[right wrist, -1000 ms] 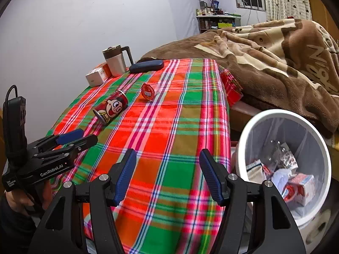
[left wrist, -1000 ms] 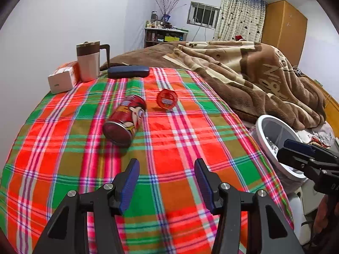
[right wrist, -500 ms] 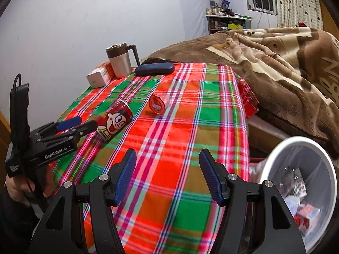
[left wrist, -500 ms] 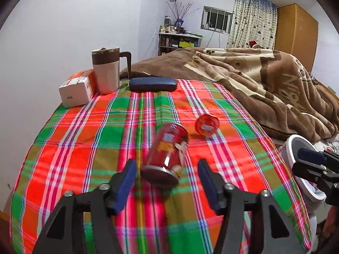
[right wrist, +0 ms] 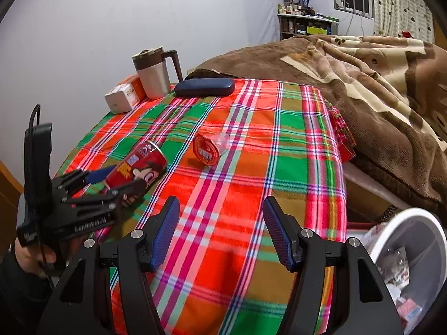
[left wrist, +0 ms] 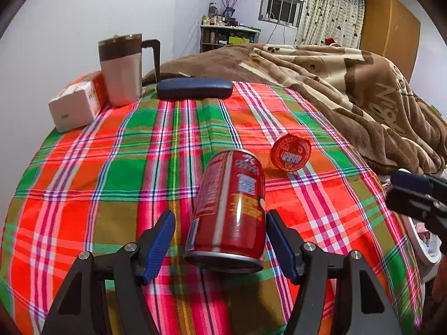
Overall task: Collect trash
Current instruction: 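Grasp the red can with the left gripper while the right gripper grasps the red jelly cup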
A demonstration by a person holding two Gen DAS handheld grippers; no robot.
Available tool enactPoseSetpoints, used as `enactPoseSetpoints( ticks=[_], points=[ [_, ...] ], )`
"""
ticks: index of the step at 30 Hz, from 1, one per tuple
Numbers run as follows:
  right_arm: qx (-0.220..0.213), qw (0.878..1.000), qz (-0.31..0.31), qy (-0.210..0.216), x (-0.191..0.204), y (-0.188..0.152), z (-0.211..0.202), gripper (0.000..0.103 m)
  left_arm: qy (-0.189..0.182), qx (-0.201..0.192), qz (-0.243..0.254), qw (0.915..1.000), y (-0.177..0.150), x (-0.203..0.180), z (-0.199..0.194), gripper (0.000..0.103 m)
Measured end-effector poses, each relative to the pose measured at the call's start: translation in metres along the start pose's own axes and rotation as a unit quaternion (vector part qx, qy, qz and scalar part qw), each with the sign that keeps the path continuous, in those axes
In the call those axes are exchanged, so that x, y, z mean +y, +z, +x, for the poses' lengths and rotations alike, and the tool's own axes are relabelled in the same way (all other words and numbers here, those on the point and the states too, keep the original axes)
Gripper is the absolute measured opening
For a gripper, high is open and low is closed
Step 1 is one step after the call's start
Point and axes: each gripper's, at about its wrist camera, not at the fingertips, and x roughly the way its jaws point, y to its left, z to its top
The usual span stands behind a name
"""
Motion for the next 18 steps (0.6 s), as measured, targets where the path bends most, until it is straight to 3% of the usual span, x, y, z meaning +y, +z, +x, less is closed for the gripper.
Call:
enactPoseSetpoints(
  ticks=[3, 18],
  points=[
    [0.005, 1.000, -0.004, 0.001, 0.003, 0.006, 0.010, 0.063, -0.004, 0.009, -0.011, 0.9999, -0.001, 0.003, 0.006, 0.055],
    [0.017, 1.000, -0.007, -0.006, 0.024, 0.041, 0.063, 0.063, -0.001, -0.018, -0.101, 0.9947, -0.003, 0.044, -0.004, 0.054]
  ],
)
